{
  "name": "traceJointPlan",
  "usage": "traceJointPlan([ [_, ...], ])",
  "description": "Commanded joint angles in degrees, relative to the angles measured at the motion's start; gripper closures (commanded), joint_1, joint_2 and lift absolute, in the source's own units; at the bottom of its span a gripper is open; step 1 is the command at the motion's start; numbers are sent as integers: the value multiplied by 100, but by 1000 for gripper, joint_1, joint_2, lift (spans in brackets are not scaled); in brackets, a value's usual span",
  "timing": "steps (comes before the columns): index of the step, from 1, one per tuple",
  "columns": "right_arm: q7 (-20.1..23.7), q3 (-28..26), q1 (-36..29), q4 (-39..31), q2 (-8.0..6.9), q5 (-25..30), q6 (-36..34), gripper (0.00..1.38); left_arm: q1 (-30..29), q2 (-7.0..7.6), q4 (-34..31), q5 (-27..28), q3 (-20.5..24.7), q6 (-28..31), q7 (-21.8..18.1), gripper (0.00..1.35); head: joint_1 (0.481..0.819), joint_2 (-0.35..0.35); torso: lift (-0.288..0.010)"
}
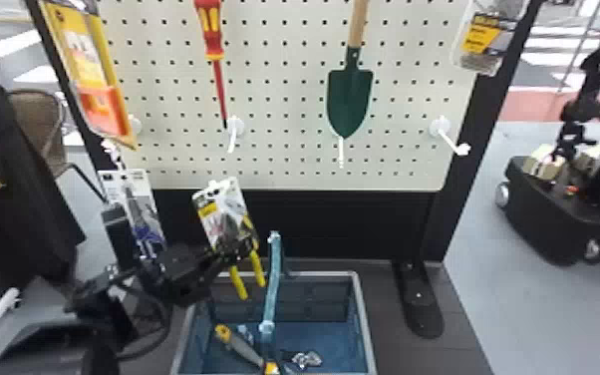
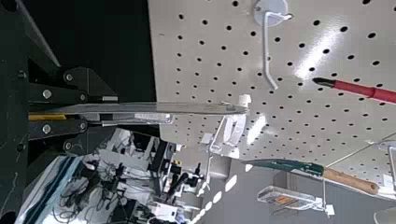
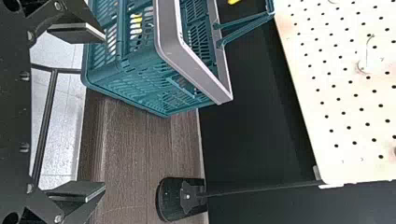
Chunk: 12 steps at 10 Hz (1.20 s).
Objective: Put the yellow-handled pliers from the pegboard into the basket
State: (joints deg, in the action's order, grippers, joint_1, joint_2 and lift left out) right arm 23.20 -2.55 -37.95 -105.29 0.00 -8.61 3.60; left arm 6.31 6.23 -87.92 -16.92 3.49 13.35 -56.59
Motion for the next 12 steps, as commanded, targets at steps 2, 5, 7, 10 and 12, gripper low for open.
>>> traceJointPlan([
  [2,0,0,-23,-26,-5,-9,0,176,-400,-43,-32,-49,3,37,8,1122,549,0,-100],
  [5,0,0,-23,-26,-5,-9,0,176,-535,45,-32,-49,-76,80,-1,1122,549,0,-100],
  [7,0,0,-35,-26,-5,-18,0,176,-535,124,-32,-49,-182,195,-80,1122,549,0,-100],
  [10,0,0,-47,-12,-5,-18,0,176,-572,133,-32,66,-190,353,-159,1119,549,0,-100],
  [12,0,0,-47,-12,-5,-18,0,176,-560,142,-46,127,-190,458,-194,817,549,0,-100],
])
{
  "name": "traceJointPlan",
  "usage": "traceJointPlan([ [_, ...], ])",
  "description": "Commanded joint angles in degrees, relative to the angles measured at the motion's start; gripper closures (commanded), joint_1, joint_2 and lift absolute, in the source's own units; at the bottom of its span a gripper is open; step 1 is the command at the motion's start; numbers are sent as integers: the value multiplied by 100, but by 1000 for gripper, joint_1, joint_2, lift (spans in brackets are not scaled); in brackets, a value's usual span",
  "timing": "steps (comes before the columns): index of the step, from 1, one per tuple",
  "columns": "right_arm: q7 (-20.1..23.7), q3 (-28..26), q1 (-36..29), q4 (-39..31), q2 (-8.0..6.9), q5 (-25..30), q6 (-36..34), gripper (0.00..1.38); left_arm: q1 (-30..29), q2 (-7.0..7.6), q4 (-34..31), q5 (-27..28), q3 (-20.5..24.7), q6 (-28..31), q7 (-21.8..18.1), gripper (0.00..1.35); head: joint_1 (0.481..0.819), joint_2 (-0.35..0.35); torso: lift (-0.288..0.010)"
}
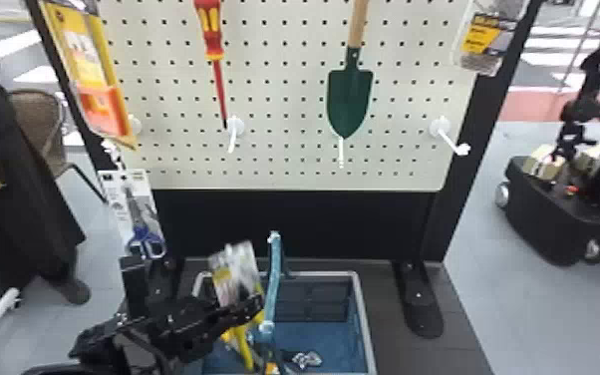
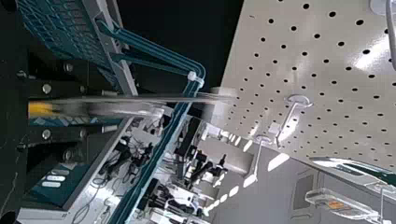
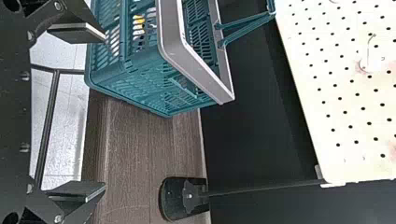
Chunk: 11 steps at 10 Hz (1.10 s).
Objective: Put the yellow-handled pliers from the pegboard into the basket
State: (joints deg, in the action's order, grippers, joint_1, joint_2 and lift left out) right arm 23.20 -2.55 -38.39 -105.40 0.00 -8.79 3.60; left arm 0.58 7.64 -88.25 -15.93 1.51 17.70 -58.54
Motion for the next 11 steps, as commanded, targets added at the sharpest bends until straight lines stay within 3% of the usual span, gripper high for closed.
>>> traceJointPlan([
  [1,0,0,9,0,-5,0,0,176,37,9,0,46,25,40,-9,394,549,0,-100],
  [2,0,0,9,0,-5,0,0,176,37,0,-14,46,69,5,-9,107,549,0,-100],
  [11,0,0,21,0,-5,-9,0,176,49,-35,-28,46,121,-12,-9,151,549,0,-100],
])
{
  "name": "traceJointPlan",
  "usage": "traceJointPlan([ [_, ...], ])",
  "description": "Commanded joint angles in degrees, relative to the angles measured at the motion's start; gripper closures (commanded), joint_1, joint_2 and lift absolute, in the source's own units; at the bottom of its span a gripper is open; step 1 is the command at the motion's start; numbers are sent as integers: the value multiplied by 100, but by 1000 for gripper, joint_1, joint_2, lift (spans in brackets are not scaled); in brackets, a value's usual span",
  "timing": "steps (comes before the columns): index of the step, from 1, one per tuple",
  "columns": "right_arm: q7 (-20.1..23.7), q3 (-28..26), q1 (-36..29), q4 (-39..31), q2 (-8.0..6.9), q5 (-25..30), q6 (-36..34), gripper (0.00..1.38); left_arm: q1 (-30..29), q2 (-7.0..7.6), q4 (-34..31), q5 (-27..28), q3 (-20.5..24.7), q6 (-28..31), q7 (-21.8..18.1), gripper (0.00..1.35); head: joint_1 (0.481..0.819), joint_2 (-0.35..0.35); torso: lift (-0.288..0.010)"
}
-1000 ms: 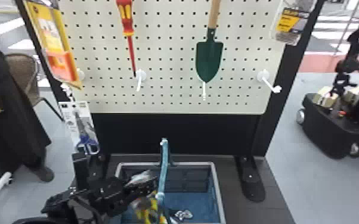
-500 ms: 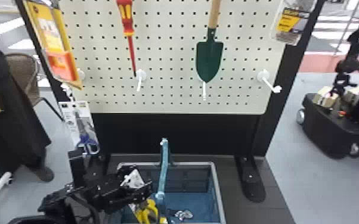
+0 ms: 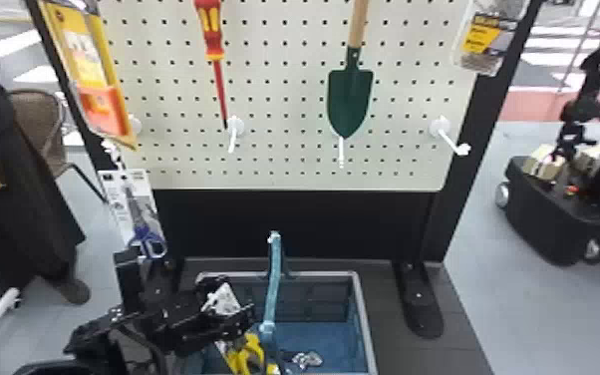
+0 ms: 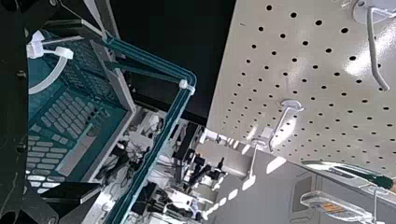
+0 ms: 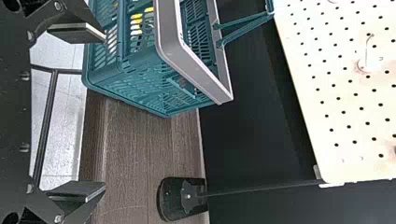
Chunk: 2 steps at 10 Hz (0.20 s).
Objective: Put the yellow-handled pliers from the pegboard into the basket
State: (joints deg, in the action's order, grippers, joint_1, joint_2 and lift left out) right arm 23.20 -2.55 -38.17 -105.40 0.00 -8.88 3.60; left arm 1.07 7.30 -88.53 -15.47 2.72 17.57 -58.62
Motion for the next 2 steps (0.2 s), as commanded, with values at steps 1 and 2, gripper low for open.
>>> traceJointPlan([
  [1,0,0,12,0,-5,0,0,176,1,0,0,0,1,-8,0,151,549,0,-100],
  [2,0,0,12,0,-5,0,0,176,1,-9,0,0,1,-8,0,151,549,0,-100],
])
